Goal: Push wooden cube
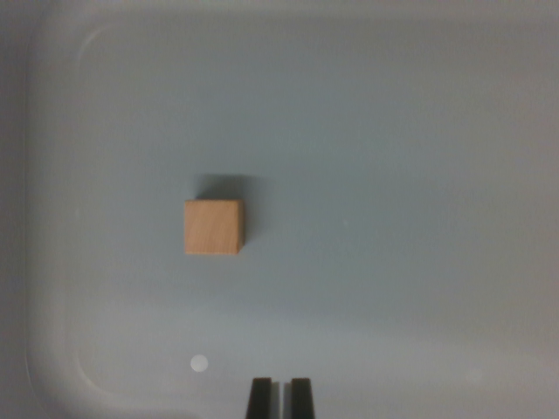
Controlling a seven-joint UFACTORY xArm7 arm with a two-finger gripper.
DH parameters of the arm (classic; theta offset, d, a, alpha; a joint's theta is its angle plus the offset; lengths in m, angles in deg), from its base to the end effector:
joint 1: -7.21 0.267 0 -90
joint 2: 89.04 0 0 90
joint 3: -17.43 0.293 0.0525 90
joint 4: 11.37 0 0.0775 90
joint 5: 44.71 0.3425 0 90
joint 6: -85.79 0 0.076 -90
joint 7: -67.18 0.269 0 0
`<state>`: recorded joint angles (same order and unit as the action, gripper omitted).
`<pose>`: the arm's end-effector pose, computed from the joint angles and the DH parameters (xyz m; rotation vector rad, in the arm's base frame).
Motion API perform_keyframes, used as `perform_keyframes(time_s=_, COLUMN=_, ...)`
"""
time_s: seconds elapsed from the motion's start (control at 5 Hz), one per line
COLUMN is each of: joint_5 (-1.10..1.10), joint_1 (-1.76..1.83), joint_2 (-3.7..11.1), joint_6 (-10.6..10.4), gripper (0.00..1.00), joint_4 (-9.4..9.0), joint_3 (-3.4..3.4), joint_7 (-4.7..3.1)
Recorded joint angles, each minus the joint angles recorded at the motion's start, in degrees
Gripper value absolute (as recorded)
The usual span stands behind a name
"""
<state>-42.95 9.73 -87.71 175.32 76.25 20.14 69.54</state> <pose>0.4641 0.0507 0.3412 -3.1113 -0.0762 0.0911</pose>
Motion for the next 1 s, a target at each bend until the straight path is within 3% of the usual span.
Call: perform_keyframes(time_s=1.0, joint_5=-0.07, joint_1=0.16, joint_2=0.28, joint_6=-1.55, gripper=0.0, joint_4=-1.29, joint_3=0.15, joint_7=0.38)
